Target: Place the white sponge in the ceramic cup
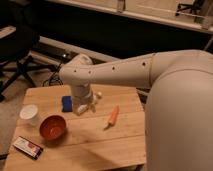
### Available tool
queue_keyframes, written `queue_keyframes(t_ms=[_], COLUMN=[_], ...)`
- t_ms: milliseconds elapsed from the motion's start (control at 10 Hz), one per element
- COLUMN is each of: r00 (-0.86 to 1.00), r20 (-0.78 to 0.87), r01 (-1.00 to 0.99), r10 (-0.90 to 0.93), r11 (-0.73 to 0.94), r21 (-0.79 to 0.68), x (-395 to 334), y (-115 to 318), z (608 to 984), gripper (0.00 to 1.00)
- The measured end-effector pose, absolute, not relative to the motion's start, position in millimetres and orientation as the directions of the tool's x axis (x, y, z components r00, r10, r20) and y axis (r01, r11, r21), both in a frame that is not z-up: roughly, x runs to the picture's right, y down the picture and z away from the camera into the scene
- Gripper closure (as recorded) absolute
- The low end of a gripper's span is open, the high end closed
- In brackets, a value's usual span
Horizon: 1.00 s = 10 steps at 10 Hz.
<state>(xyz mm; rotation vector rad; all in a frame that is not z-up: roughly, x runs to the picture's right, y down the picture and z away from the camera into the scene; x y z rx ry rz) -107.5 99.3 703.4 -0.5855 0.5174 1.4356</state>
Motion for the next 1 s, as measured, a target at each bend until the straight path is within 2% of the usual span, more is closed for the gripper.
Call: queue_keyframes(t_ms=[600, 1000], r00=[0.082, 0.11], r20=[-0.643, -0.598], r01=[-0.997, -0.992], r10=[0.762, 0.794], r11=[0.052, 0.052], r21=[-0.066, -0.114], x=[-109.2, -135.7], y=[97.0, 68.9], z=[705.6, 728.1], gripper=[0.35, 0.35])
